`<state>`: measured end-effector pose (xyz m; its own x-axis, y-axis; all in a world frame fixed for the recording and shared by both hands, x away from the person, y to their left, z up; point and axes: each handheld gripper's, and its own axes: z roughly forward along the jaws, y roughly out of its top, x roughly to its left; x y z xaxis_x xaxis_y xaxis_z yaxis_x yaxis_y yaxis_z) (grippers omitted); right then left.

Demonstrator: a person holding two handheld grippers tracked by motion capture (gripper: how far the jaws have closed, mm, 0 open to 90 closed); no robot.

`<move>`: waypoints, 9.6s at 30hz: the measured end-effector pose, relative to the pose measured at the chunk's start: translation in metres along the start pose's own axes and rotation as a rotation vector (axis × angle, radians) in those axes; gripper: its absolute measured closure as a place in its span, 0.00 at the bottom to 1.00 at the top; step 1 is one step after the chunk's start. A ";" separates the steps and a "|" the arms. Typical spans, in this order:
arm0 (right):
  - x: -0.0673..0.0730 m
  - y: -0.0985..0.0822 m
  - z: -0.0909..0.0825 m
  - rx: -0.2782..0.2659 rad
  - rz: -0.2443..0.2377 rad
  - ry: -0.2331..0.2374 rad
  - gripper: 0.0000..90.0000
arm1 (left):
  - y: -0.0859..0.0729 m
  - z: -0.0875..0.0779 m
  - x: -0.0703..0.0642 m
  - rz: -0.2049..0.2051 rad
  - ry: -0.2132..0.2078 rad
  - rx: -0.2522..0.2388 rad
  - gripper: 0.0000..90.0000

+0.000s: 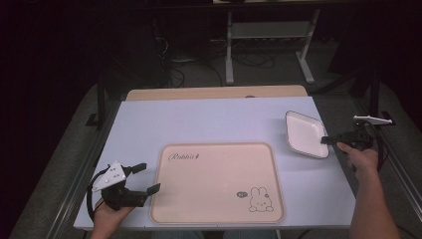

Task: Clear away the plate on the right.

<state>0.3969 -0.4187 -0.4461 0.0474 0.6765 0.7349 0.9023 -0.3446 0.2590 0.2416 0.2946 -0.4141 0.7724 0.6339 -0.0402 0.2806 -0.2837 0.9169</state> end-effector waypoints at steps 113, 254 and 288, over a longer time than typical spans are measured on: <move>0.228 -0.157 0.082 -0.005 -0.188 0.211 0.98 | -0.002 -0.010 0.006 -0.039 0.021 -0.044 0.16; 0.163 -0.150 0.066 -0.276 -0.538 0.071 0.36 | -0.003 -0.005 0.003 -0.036 0.017 -0.023 0.16; 0.136 -0.142 0.003 -0.430 -0.825 -0.106 0.23 | -0.003 -0.001 0.004 -0.061 0.008 -0.025 0.16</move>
<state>0.2766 -0.2762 -0.3850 -0.4792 0.8630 0.1600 0.4328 0.0738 0.8984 0.2438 0.2987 -0.4166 0.7495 0.6554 -0.0931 0.3124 -0.2262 0.9226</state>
